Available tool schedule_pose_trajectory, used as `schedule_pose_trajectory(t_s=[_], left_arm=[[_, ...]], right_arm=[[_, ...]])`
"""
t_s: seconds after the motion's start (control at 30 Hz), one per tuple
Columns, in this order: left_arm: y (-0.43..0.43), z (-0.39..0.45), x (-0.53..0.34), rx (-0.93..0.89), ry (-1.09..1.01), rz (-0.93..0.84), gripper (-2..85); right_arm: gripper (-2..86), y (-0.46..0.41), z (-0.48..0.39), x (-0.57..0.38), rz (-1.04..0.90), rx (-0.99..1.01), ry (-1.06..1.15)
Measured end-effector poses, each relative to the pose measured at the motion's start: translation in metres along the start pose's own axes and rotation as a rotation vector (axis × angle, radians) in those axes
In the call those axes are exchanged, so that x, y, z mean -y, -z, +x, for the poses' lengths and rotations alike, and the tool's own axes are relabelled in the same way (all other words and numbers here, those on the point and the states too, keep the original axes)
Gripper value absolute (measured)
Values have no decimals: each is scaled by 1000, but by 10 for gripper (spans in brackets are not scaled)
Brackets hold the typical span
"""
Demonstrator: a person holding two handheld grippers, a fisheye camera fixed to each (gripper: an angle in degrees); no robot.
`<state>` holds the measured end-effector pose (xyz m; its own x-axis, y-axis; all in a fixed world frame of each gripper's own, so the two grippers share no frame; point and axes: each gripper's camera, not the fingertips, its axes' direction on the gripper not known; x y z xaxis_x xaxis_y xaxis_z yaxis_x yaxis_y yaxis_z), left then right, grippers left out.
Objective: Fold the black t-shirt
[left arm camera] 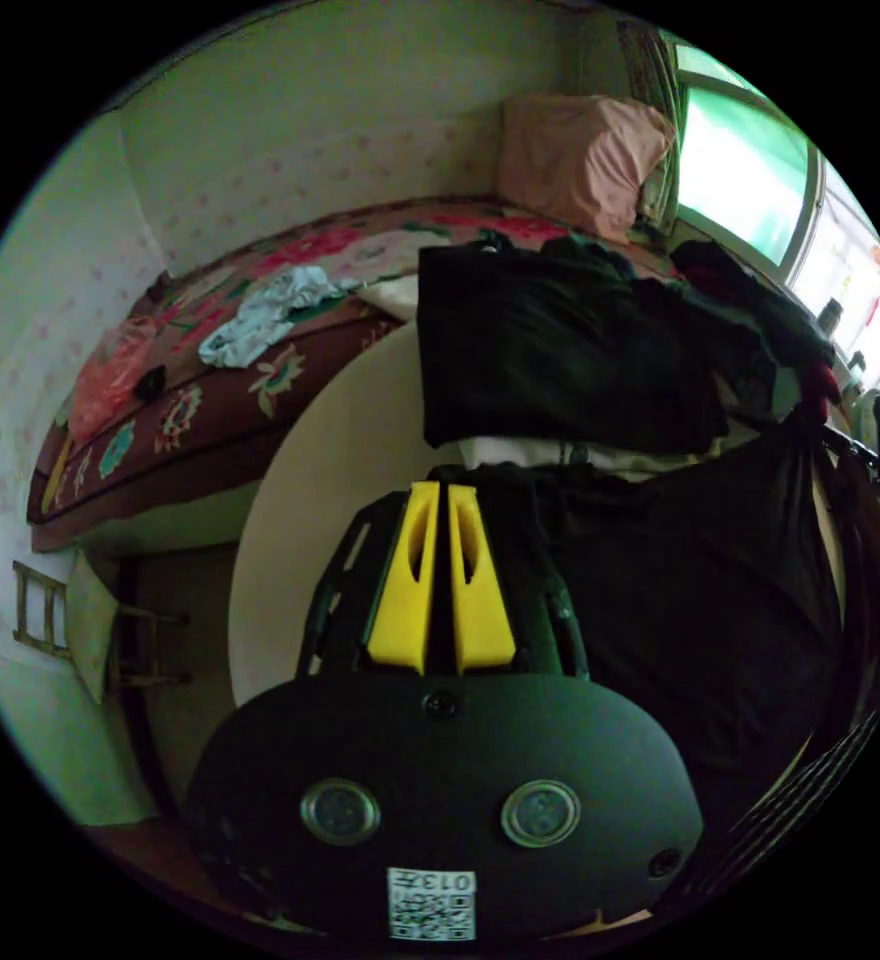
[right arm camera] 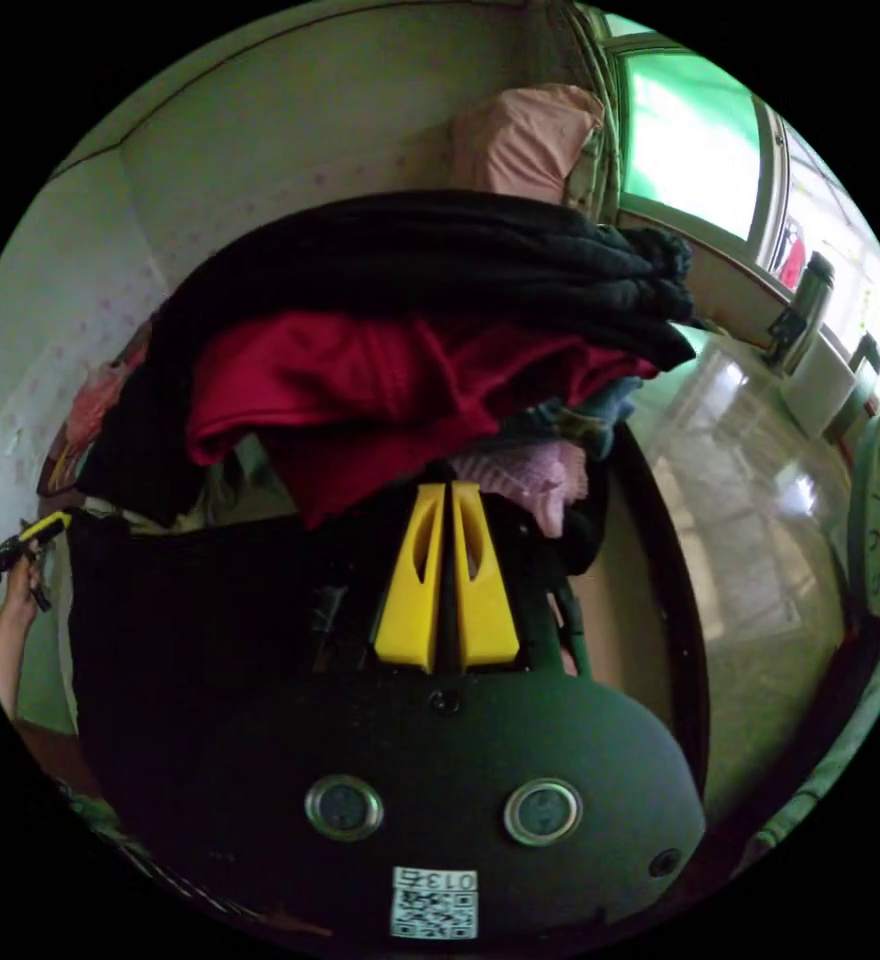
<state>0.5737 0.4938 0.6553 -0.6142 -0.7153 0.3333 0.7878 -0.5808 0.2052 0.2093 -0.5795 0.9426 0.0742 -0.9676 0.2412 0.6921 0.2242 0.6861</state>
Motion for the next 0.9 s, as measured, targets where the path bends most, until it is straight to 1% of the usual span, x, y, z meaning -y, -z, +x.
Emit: schedule_pose_trajectory(t_s=[0.2,0.27,0.33,0.4,0.43,0.5,0.57,0.67,0.7,0.77,0.8,0.9], left_arm=[[24,-20,0,35,79,150,8],[18,-24,0,30,88,131,11],[-9,-25,-1,46,43,-7,19],[-26,-27,-4,15,23,-108,31],[-30,-31,-7,15,36,-128,49],[-26,-41,-13,-15,75,-100,76],[-21,-55,-21,-29,111,-114,95],[3,-74,-49,5,164,-64,92],[12,-73,-63,-7,152,-60,85],[22,-58,-86,-62,63,-84,64],[27,-41,-104,-91,-19,-107,52],[35,6,-155,-106,-154,-183,27]], right_arm=[[16,0,3,3,33,-25,-23],[20,-9,-4,7,-11,-35,-4],[27,-22,-9,9,-90,-38,16],[46,-27,-13,11,-124,-35,20],[55,-27,-13,13,-134,-33,21],[73,-12,-7,16,-108,-33,-5],[78,6,2,15,-84,-43,-34],[52,39,8,6,-68,-54,-10],[40,51,3,-3,-76,-14,42],[29,62,-11,-20,-119,53,149],[22,65,-23,-35,-161,76,210],[9,67,-51,-73,-255,79,279]])
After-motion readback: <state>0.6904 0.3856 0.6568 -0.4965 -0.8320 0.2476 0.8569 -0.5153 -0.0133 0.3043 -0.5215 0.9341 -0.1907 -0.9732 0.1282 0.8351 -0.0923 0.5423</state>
